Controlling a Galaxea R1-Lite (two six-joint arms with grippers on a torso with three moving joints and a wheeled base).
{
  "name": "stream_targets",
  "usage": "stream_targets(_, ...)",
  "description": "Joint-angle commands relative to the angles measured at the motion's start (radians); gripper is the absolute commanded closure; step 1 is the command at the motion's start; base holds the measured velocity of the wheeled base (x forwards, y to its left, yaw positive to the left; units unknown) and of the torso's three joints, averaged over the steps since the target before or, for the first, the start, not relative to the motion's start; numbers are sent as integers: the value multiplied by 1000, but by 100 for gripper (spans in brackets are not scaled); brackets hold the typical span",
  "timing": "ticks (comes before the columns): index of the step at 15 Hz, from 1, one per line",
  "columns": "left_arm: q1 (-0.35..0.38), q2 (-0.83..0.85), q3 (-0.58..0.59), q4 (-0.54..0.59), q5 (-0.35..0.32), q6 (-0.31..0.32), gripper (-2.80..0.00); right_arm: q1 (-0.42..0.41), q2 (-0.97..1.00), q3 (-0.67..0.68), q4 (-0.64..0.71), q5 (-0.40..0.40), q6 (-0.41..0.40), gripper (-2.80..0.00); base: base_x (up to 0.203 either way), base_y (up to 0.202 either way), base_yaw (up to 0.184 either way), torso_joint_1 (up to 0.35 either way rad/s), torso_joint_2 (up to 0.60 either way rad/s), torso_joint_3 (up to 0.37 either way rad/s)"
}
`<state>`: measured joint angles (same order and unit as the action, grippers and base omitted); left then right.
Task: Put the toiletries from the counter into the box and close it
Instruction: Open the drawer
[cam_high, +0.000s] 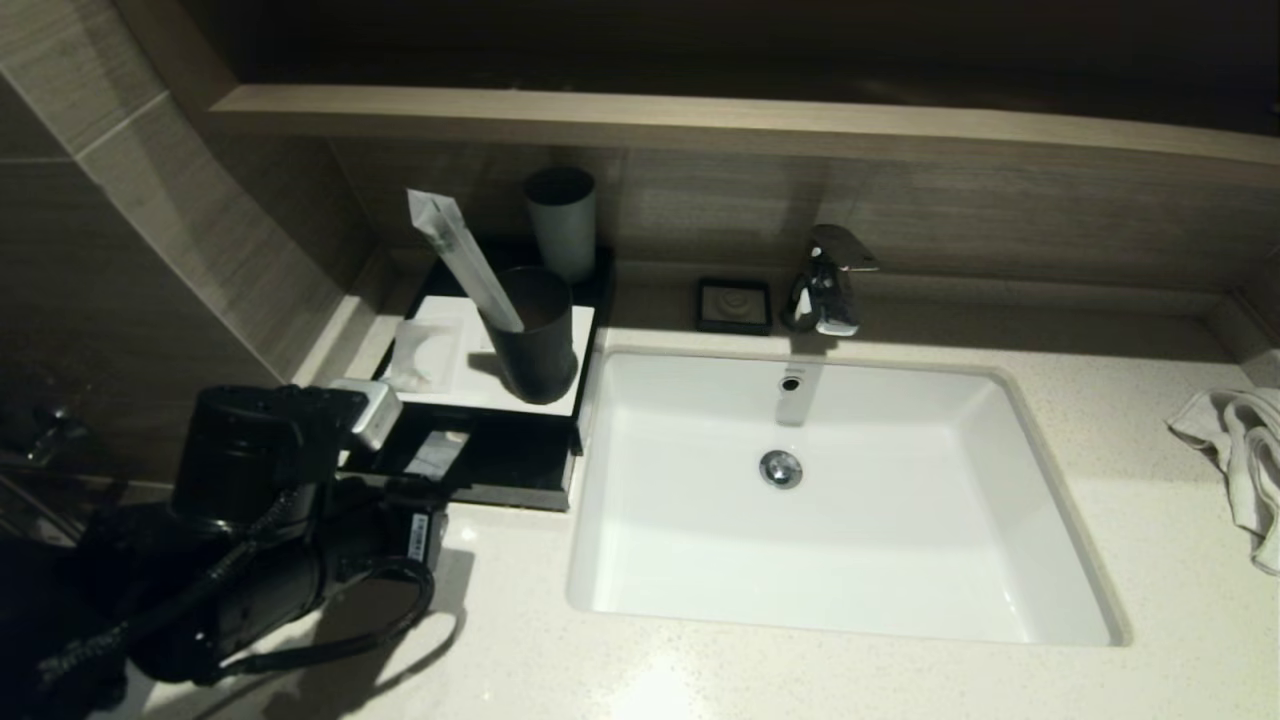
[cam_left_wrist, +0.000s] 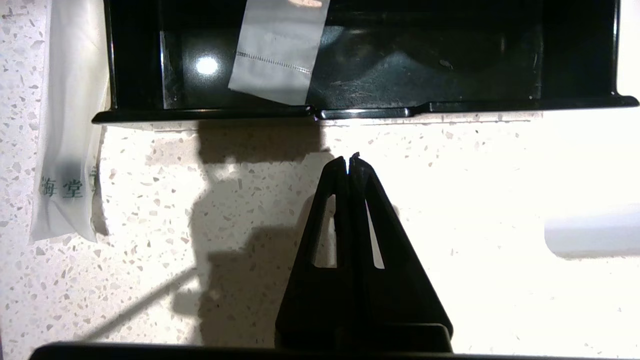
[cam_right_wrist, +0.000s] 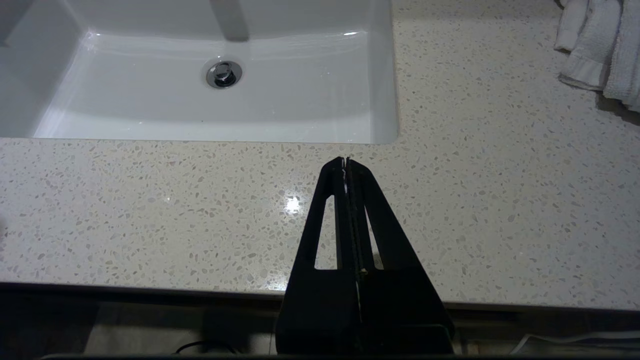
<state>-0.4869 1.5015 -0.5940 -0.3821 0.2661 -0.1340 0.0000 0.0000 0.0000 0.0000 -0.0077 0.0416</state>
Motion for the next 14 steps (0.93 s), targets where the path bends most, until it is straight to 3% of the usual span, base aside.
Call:
stream_targets(1, -3, -32, -18, 18, 2, -1, 0, 0, 0, 0, 0, 0, 0, 0, 0, 0, 0, 0, 0, 0)
stream_targets(9, -2, 68, -265, 278, -1, 0, 0, 0, 0, 0, 0, 0, 0, 0, 0, 0, 0, 0, 0, 0)
stream_targets(14, -2, 146, -294, 313, 0, 2, 0, 0, 0, 0, 0, 0, 0, 0, 0, 0, 0, 0, 0, 0)
